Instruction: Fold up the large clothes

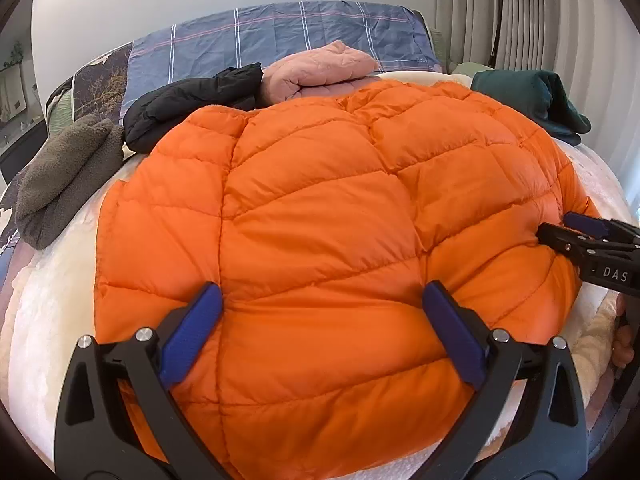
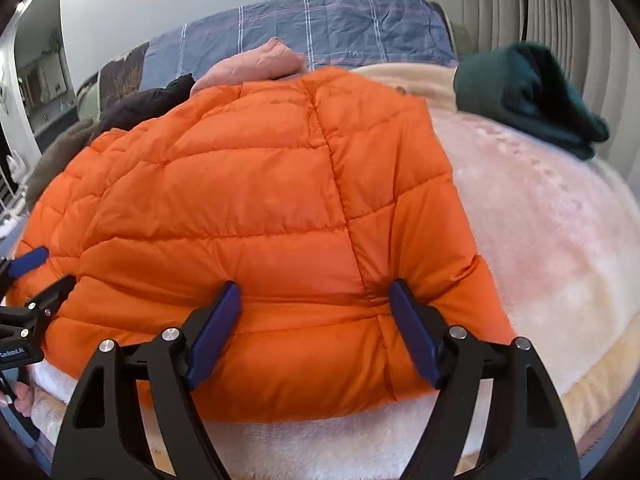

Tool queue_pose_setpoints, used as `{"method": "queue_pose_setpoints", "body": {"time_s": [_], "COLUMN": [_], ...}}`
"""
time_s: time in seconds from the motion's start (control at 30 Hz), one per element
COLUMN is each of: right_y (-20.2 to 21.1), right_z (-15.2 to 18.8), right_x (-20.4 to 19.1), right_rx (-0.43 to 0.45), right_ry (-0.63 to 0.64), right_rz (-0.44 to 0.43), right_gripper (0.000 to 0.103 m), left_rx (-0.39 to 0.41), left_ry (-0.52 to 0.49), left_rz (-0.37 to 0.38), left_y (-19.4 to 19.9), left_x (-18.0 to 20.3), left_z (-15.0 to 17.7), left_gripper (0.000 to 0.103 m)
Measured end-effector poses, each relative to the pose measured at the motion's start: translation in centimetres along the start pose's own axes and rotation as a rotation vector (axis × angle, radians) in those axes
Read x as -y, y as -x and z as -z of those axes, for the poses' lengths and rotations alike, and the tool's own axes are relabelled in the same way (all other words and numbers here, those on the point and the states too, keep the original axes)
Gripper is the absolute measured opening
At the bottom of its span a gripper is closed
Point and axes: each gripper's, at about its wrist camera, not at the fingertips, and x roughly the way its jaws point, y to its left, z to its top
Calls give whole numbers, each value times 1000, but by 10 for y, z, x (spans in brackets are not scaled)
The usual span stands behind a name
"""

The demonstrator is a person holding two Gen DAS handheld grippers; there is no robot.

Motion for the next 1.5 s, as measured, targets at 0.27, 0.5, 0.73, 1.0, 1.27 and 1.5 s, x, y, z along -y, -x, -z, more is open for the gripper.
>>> {"method": "queue_pose_setpoints", "body": {"time_s": [0.27, 0.5, 0.73, 1.0, 1.27, 1.5], "right_y": [30, 27, -4, -70, -134, -140], "right_z": [-21, -54, -104, -154, -141, -134], "right_x": [-3, -33, -70, -82, -92, -92], "right_rx": [74, 111, 101, -9, -110, -90], "right_ry": [-25, 75, 173, 101, 110, 127], "right_rz": [-54, -101, -116, -130, -133, -138], "right_gripper": [80, 81, 87, 87, 91, 93], "left_rx": [76, 75, -59, -108, -116, -95], "left_ry": [134, 306, 315, 372, 404, 375], "left_rz": [106, -16, 68, 196, 295, 376], "left_y": [32, 38, 0, -27, -43, -40], "left_x": [-38, -119, -154, -164, -172, -167], "left_z": [-8, -13, -23, -19, -9, -8], "left_gripper": [101, 101, 101, 101, 101, 76]}}
